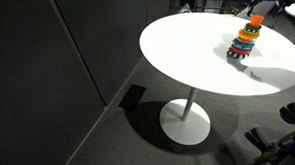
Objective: Pick up the dark green ring and put it on the ring holder
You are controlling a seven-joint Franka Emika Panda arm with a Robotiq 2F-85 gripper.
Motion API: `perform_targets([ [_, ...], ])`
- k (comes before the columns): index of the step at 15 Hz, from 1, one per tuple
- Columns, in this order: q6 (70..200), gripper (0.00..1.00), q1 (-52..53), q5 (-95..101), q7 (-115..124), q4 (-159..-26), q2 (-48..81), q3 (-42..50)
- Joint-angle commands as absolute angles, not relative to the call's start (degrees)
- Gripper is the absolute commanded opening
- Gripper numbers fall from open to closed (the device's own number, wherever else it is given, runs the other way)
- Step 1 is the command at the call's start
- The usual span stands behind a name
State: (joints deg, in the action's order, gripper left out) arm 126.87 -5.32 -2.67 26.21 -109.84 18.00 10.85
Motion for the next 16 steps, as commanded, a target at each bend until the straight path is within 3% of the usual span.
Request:
perform_targets([
  [1, 122.73, 1.0, -6.12, -2.1, 22.45, -110.46, 15.82, 10.72],
  [16, 118.57, 1.0, -7.23, 3.34, 12.66, -119.23, 2.78, 10.59],
])
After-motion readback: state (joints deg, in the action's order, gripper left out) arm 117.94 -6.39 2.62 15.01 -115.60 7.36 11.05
